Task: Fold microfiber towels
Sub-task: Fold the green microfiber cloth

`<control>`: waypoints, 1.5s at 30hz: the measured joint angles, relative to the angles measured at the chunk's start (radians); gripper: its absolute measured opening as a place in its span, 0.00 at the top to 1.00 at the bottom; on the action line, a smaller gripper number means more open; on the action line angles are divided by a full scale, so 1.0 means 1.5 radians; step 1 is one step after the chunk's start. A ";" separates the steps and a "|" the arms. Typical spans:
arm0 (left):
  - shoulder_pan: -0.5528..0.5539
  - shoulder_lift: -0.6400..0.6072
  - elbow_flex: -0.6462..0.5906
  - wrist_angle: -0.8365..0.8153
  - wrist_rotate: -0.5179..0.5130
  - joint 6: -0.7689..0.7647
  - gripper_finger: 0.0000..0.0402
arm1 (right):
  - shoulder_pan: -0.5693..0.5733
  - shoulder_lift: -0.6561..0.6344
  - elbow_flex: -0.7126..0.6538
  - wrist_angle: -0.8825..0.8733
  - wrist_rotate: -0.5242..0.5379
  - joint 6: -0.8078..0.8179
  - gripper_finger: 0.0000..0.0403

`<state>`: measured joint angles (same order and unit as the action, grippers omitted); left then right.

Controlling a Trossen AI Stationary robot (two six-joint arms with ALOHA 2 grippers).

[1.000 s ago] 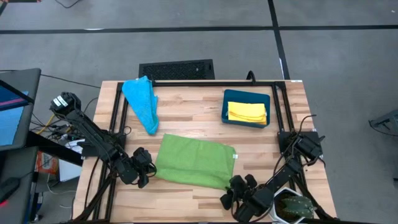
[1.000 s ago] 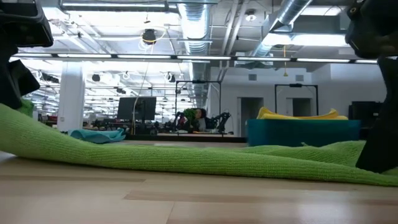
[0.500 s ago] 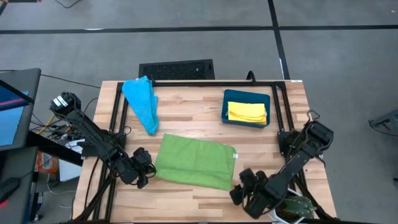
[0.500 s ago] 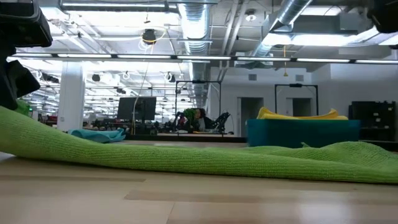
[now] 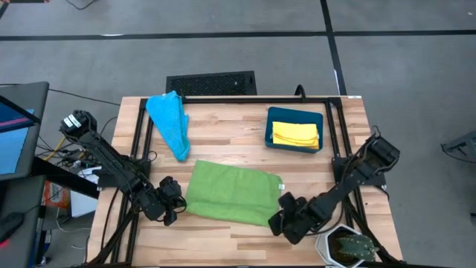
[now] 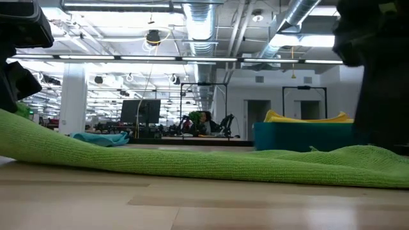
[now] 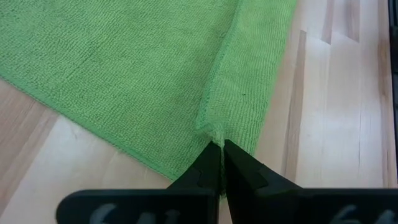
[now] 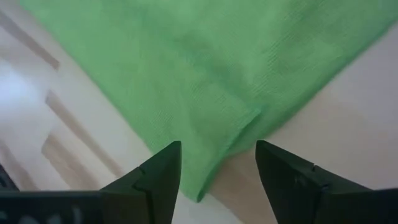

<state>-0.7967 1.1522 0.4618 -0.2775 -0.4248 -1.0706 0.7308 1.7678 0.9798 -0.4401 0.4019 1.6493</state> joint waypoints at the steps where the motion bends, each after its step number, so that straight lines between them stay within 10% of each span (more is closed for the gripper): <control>1: 0.000 0.000 0.000 0.000 0.000 0.000 1.00 | 0.000 0.009 0.000 0.016 -0.009 -0.007 0.43; 10: 0.000 0.000 0.000 0.002 -0.001 -0.004 1.00 | 0.001 0.015 0.001 0.013 -0.008 -0.018 0.49; 26: 0.001 0.000 0.000 0.003 -0.003 -0.016 1.00 | 0.000 0.015 0.001 0.026 -0.010 -0.053 0.97; 45: -0.085 -0.001 0.013 0.071 0.026 -0.316 1.00 | 0.085 0.011 0.094 -0.147 0.020 0.098 0.99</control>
<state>-0.9248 1.1511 0.4809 -0.1713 -0.3860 -1.5439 0.8581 1.7847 1.1203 -0.6604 0.4316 1.7967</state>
